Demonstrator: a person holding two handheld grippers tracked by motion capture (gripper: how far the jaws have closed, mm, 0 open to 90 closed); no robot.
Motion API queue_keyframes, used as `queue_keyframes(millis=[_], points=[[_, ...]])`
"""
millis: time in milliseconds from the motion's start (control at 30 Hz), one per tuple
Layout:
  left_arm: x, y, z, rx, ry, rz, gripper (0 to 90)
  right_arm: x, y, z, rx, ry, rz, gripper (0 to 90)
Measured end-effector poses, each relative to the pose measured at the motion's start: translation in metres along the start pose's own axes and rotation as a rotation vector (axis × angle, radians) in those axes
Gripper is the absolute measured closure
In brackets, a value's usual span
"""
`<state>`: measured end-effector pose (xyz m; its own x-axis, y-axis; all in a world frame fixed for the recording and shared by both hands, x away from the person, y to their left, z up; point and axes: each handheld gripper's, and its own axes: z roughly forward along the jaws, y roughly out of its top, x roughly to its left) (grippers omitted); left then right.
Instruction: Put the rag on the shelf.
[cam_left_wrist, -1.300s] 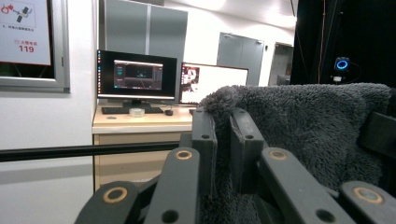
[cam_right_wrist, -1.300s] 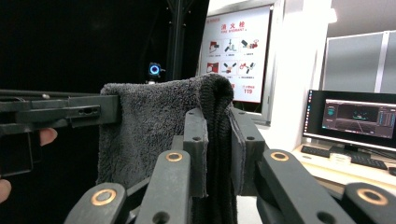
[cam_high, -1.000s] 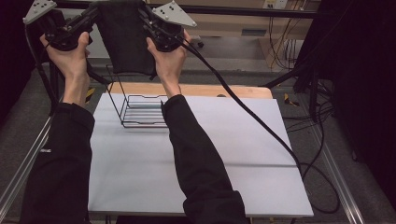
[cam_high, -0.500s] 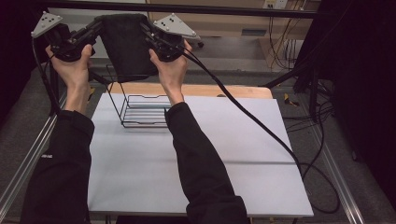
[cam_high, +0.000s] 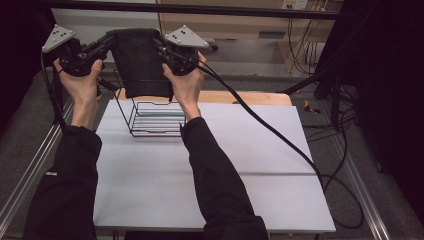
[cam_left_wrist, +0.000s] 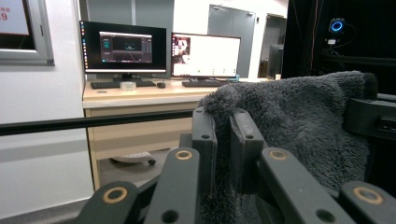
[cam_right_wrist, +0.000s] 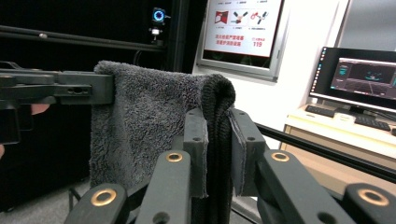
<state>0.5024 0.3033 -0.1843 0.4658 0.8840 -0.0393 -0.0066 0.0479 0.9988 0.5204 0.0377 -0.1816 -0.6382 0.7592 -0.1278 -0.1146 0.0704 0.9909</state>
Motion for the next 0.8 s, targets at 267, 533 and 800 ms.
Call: queue_keyframes(millis=[267,533,800], points=[[0.001,-0.006,-0.008,0.003,-0.02,0.002,81.4,0.004,-0.004,-0.003,0.016,0.015,-0.005,79.0],[-0.005,-0.018,-0.014,0.014,-0.036,0.023,81.4,0.002,-0.016,-0.01,0.043,0.026,-0.003,79.0],[-0.006,-0.026,-0.023,0.017,-0.049,0.028,81.3,0.008,-0.025,-0.015,0.051,0.04,-0.021,79.0]])
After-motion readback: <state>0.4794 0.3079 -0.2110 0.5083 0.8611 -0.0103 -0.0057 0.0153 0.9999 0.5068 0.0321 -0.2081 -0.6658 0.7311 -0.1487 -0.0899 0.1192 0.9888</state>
